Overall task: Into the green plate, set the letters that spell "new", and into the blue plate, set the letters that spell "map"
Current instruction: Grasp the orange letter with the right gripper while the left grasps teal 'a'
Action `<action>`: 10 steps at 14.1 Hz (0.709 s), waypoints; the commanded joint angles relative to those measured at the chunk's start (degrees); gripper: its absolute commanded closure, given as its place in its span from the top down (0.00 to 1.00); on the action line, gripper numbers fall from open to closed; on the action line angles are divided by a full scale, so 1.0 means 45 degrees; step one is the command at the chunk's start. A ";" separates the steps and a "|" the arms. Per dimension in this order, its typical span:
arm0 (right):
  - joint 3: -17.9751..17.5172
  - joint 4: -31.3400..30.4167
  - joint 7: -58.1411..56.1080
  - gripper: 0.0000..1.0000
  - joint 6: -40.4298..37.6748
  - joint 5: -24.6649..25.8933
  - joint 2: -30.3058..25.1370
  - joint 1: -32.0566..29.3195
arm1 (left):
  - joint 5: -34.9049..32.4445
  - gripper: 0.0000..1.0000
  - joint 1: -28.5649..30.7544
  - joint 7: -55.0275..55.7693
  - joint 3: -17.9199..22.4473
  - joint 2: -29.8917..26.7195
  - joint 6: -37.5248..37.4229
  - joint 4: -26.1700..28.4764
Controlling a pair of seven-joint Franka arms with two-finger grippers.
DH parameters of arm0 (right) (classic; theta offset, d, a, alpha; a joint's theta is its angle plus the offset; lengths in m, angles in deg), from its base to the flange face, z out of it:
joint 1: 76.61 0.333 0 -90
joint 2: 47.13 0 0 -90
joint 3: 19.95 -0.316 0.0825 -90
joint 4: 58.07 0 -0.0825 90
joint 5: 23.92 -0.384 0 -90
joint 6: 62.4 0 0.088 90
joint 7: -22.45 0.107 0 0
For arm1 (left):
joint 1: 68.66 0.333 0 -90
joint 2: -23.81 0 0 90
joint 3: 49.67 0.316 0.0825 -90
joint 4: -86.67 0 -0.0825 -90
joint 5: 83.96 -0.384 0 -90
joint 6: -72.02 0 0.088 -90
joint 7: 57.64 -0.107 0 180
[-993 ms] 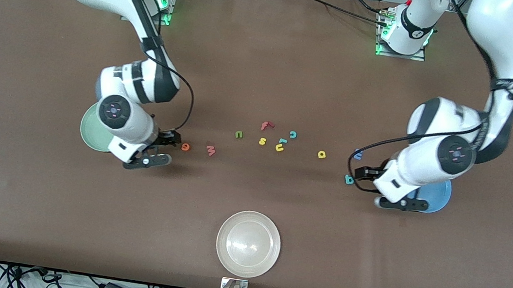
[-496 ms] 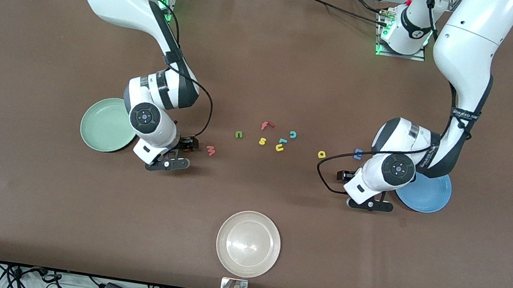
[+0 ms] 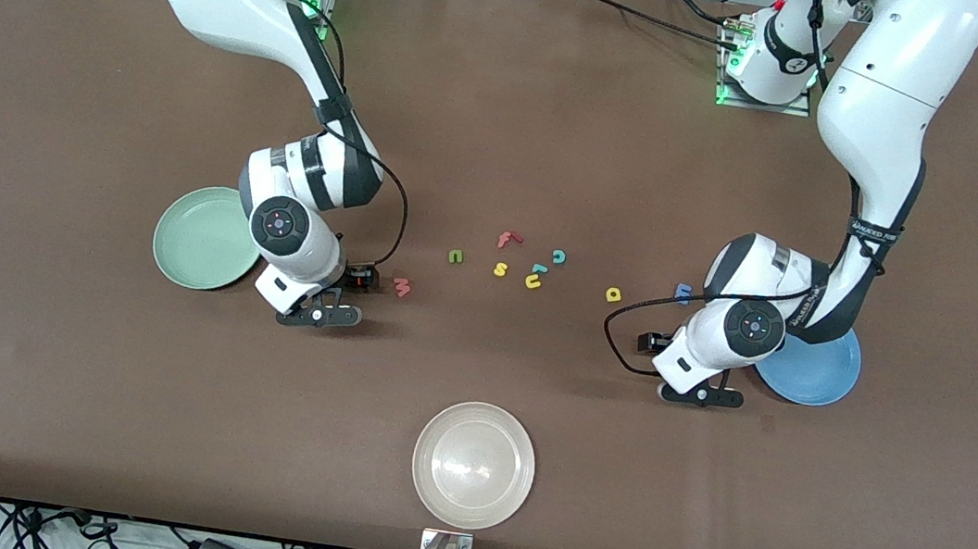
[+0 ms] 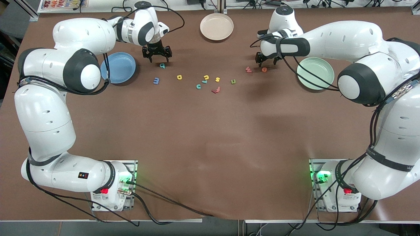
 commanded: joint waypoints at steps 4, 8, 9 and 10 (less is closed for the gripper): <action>-0.0020 0.0155 0.0165 0.84 -0.0042 -0.0180 0.0309 0.0130 | -0.0194 0.73 -0.0040 0.0136 -0.0036 -0.0083 0.0181 0.0223; -0.0059 0.0136 0.0165 0.69 -0.0081 -0.0180 0.0330 0.0285 | -0.0194 0.58 -0.0137 0.0136 -0.0036 0.0092 0.0200 0.0223; -0.0059 0.0097 0.0145 0.68 -0.0101 -0.0180 0.0330 0.0306 | -0.0194 0.52 -0.0138 0.0136 -0.0036 0.0092 0.0181 0.0223; -0.0059 0.0097 0.0145 0.65 -0.0256 -0.0180 0.0330 0.0306 | -0.0194 0.41 -0.0138 0.0116 -0.0036 0.0092 0.0181 0.0223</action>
